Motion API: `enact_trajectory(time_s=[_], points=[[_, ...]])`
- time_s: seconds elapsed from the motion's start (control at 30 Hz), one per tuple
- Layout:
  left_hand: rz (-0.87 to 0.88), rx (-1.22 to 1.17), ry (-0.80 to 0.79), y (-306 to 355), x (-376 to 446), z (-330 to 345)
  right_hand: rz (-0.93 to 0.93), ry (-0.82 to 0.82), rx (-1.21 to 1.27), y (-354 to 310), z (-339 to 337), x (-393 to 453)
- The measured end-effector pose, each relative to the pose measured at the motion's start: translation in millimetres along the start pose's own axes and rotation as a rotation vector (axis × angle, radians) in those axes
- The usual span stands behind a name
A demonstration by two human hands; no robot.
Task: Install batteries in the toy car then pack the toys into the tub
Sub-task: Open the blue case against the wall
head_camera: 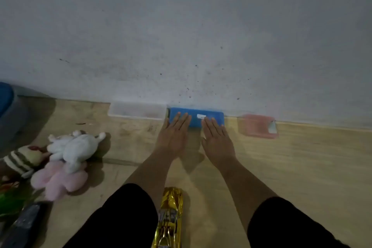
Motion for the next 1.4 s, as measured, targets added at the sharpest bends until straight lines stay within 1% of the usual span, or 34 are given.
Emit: enact_trajectory(time_s=[0.03, 0.07, 0.13, 0.17, 0.2, 0.3, 0.37, 0.4, 0.47, 0.63, 0.7, 1.0, 1.13, 1.23, 1.33, 1.4], points=[[-0.035, 0.008, -0.102, -1.8, 6.7, 15.7, -0.009, 0.015, -0.001, 1.5, 6.0, 5.0], [-0.06, 0.009, -0.162, -0.7, 9.9, 23.4, -0.009, 0.018, 0.029, 5.4, 12.3, 10.6], [-0.085, 0.059, -0.178, -3.7, 18.6, 33.8, -0.054, 0.029, 0.014, 5.6, 25.5, 16.5], [-0.089, 0.05, -0.152, -5.2, 22.7, 43.0, -0.066, 0.077, -0.001, 5.9, 25.2, 20.9], [-0.087, 0.038, -0.103, -6.3, 23.7, 45.5, -0.078, 0.084, -0.012, 6.7, 29.6, 24.8], [-0.088, 0.059, 0.117, -11.9, 27.6, 41.6, -0.129, 0.142, -0.093, 7.4, 33.4, 32.7], [-0.099, 0.064, 0.135, -15.0, 27.6, 44.7, -0.168, 0.17, -0.132, 5.4, 35.9, 33.8], [-0.098, 0.054, 0.142, -14.8, 27.1, 44.4, -0.191, 0.216, -0.161, 4.4, 37.9, 34.6], [-0.097, 0.046, 0.191, -12.8, 28.5, 40.8, -0.224, 0.235, -0.207, 3.3, 38.7, 38.3], [-0.091, 0.042, 0.29, -12.8, 29.8, 37.1, -0.334, 0.202, -0.377, -3.1, 47.0, 46.4], [-0.083, 0.029, 0.325, -12.9, 29.7, 36.8, -0.369, 0.198, -0.402, -4.1, 47.5, 49.1], [-0.067, 0.028, 0.424, -12.7, 29.7, 35.8, -0.479, 0.27, -0.531, -7.5, 39.5, 53.3], [-0.057, 0.015, 0.472, -14.4, 28.7, 36.9, -0.518, 0.332, -0.495, -5.8, 35.9, 48.8], [-0.094, 0.011, 0.488, -14.8, 27.6, 36.3, -0.528, 0.349, -0.446, -2.6, 26.1, 50.1], [-0.199, 0.064, 0.452, -16.2, 25.3, 31.5, -0.504, 0.333, -0.32, 4.4, 9.2, 56.2], [-0.22, 0.11, 0.444, -13.1, 23.2, 25.2, -0.477, 0.34, -0.204, 10.0, -5.2, 60.2]])
Point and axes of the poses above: each hand's wrist, its own x-axis towards the middle knuckle, its own z-axis out of the palm, y = z × x, the point moved 7 cm from there along x, towards the middle knuckle, and after that the axes turned 4 degrees about -z, right-handed, at the moved point
